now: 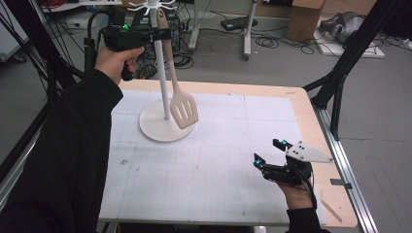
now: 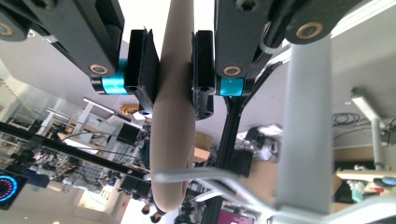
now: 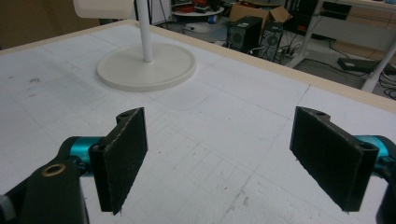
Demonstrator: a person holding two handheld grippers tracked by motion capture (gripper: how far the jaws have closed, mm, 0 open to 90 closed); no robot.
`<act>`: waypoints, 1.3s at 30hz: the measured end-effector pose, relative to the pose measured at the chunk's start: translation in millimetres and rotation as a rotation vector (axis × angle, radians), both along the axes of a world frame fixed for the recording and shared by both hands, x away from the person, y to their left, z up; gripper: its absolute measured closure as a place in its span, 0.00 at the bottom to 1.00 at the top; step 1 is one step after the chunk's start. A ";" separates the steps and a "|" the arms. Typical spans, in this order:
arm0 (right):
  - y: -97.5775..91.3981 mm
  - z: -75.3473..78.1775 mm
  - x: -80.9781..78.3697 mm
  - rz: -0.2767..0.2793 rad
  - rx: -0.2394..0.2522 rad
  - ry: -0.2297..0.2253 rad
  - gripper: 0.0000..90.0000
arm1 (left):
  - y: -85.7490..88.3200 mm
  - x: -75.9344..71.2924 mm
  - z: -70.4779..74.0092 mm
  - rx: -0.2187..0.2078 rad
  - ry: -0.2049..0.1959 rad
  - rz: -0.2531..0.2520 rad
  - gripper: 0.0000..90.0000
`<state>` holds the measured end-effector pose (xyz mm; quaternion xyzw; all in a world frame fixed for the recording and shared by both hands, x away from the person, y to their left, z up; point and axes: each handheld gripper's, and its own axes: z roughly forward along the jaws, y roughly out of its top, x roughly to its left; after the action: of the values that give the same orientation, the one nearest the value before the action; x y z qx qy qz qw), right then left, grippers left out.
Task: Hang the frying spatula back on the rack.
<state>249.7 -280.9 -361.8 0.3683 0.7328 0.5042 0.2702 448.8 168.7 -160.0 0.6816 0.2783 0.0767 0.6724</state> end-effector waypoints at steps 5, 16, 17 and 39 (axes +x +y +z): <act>-1.2 -0.4 -0.2 -0.006 0.002 -0.002 0.20 | -0.6 1.0 -2.2 0.017 0.003 0.016 0.81; -2.7 -2.3 -0.8 -0.008 0.009 0.006 0.20 | 5.4 -17.8 -4.8 0.056 -0.098 0.164 0.56; -2.5 -2.4 -0.9 -0.006 0.009 0.008 0.20 | 7.8 -22.2 -5.7 0.062 -0.119 0.175 0.53; -8.5 -7.3 -4.6 -0.030 0.027 -0.006 0.20 | 57.3 -132.5 -107.5 0.070 -0.253 0.223 0.18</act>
<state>245.1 -289.4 -369.2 0.3814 0.7196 0.5110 0.2750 316.3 226.0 -267.5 0.6544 0.2627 0.2458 0.6651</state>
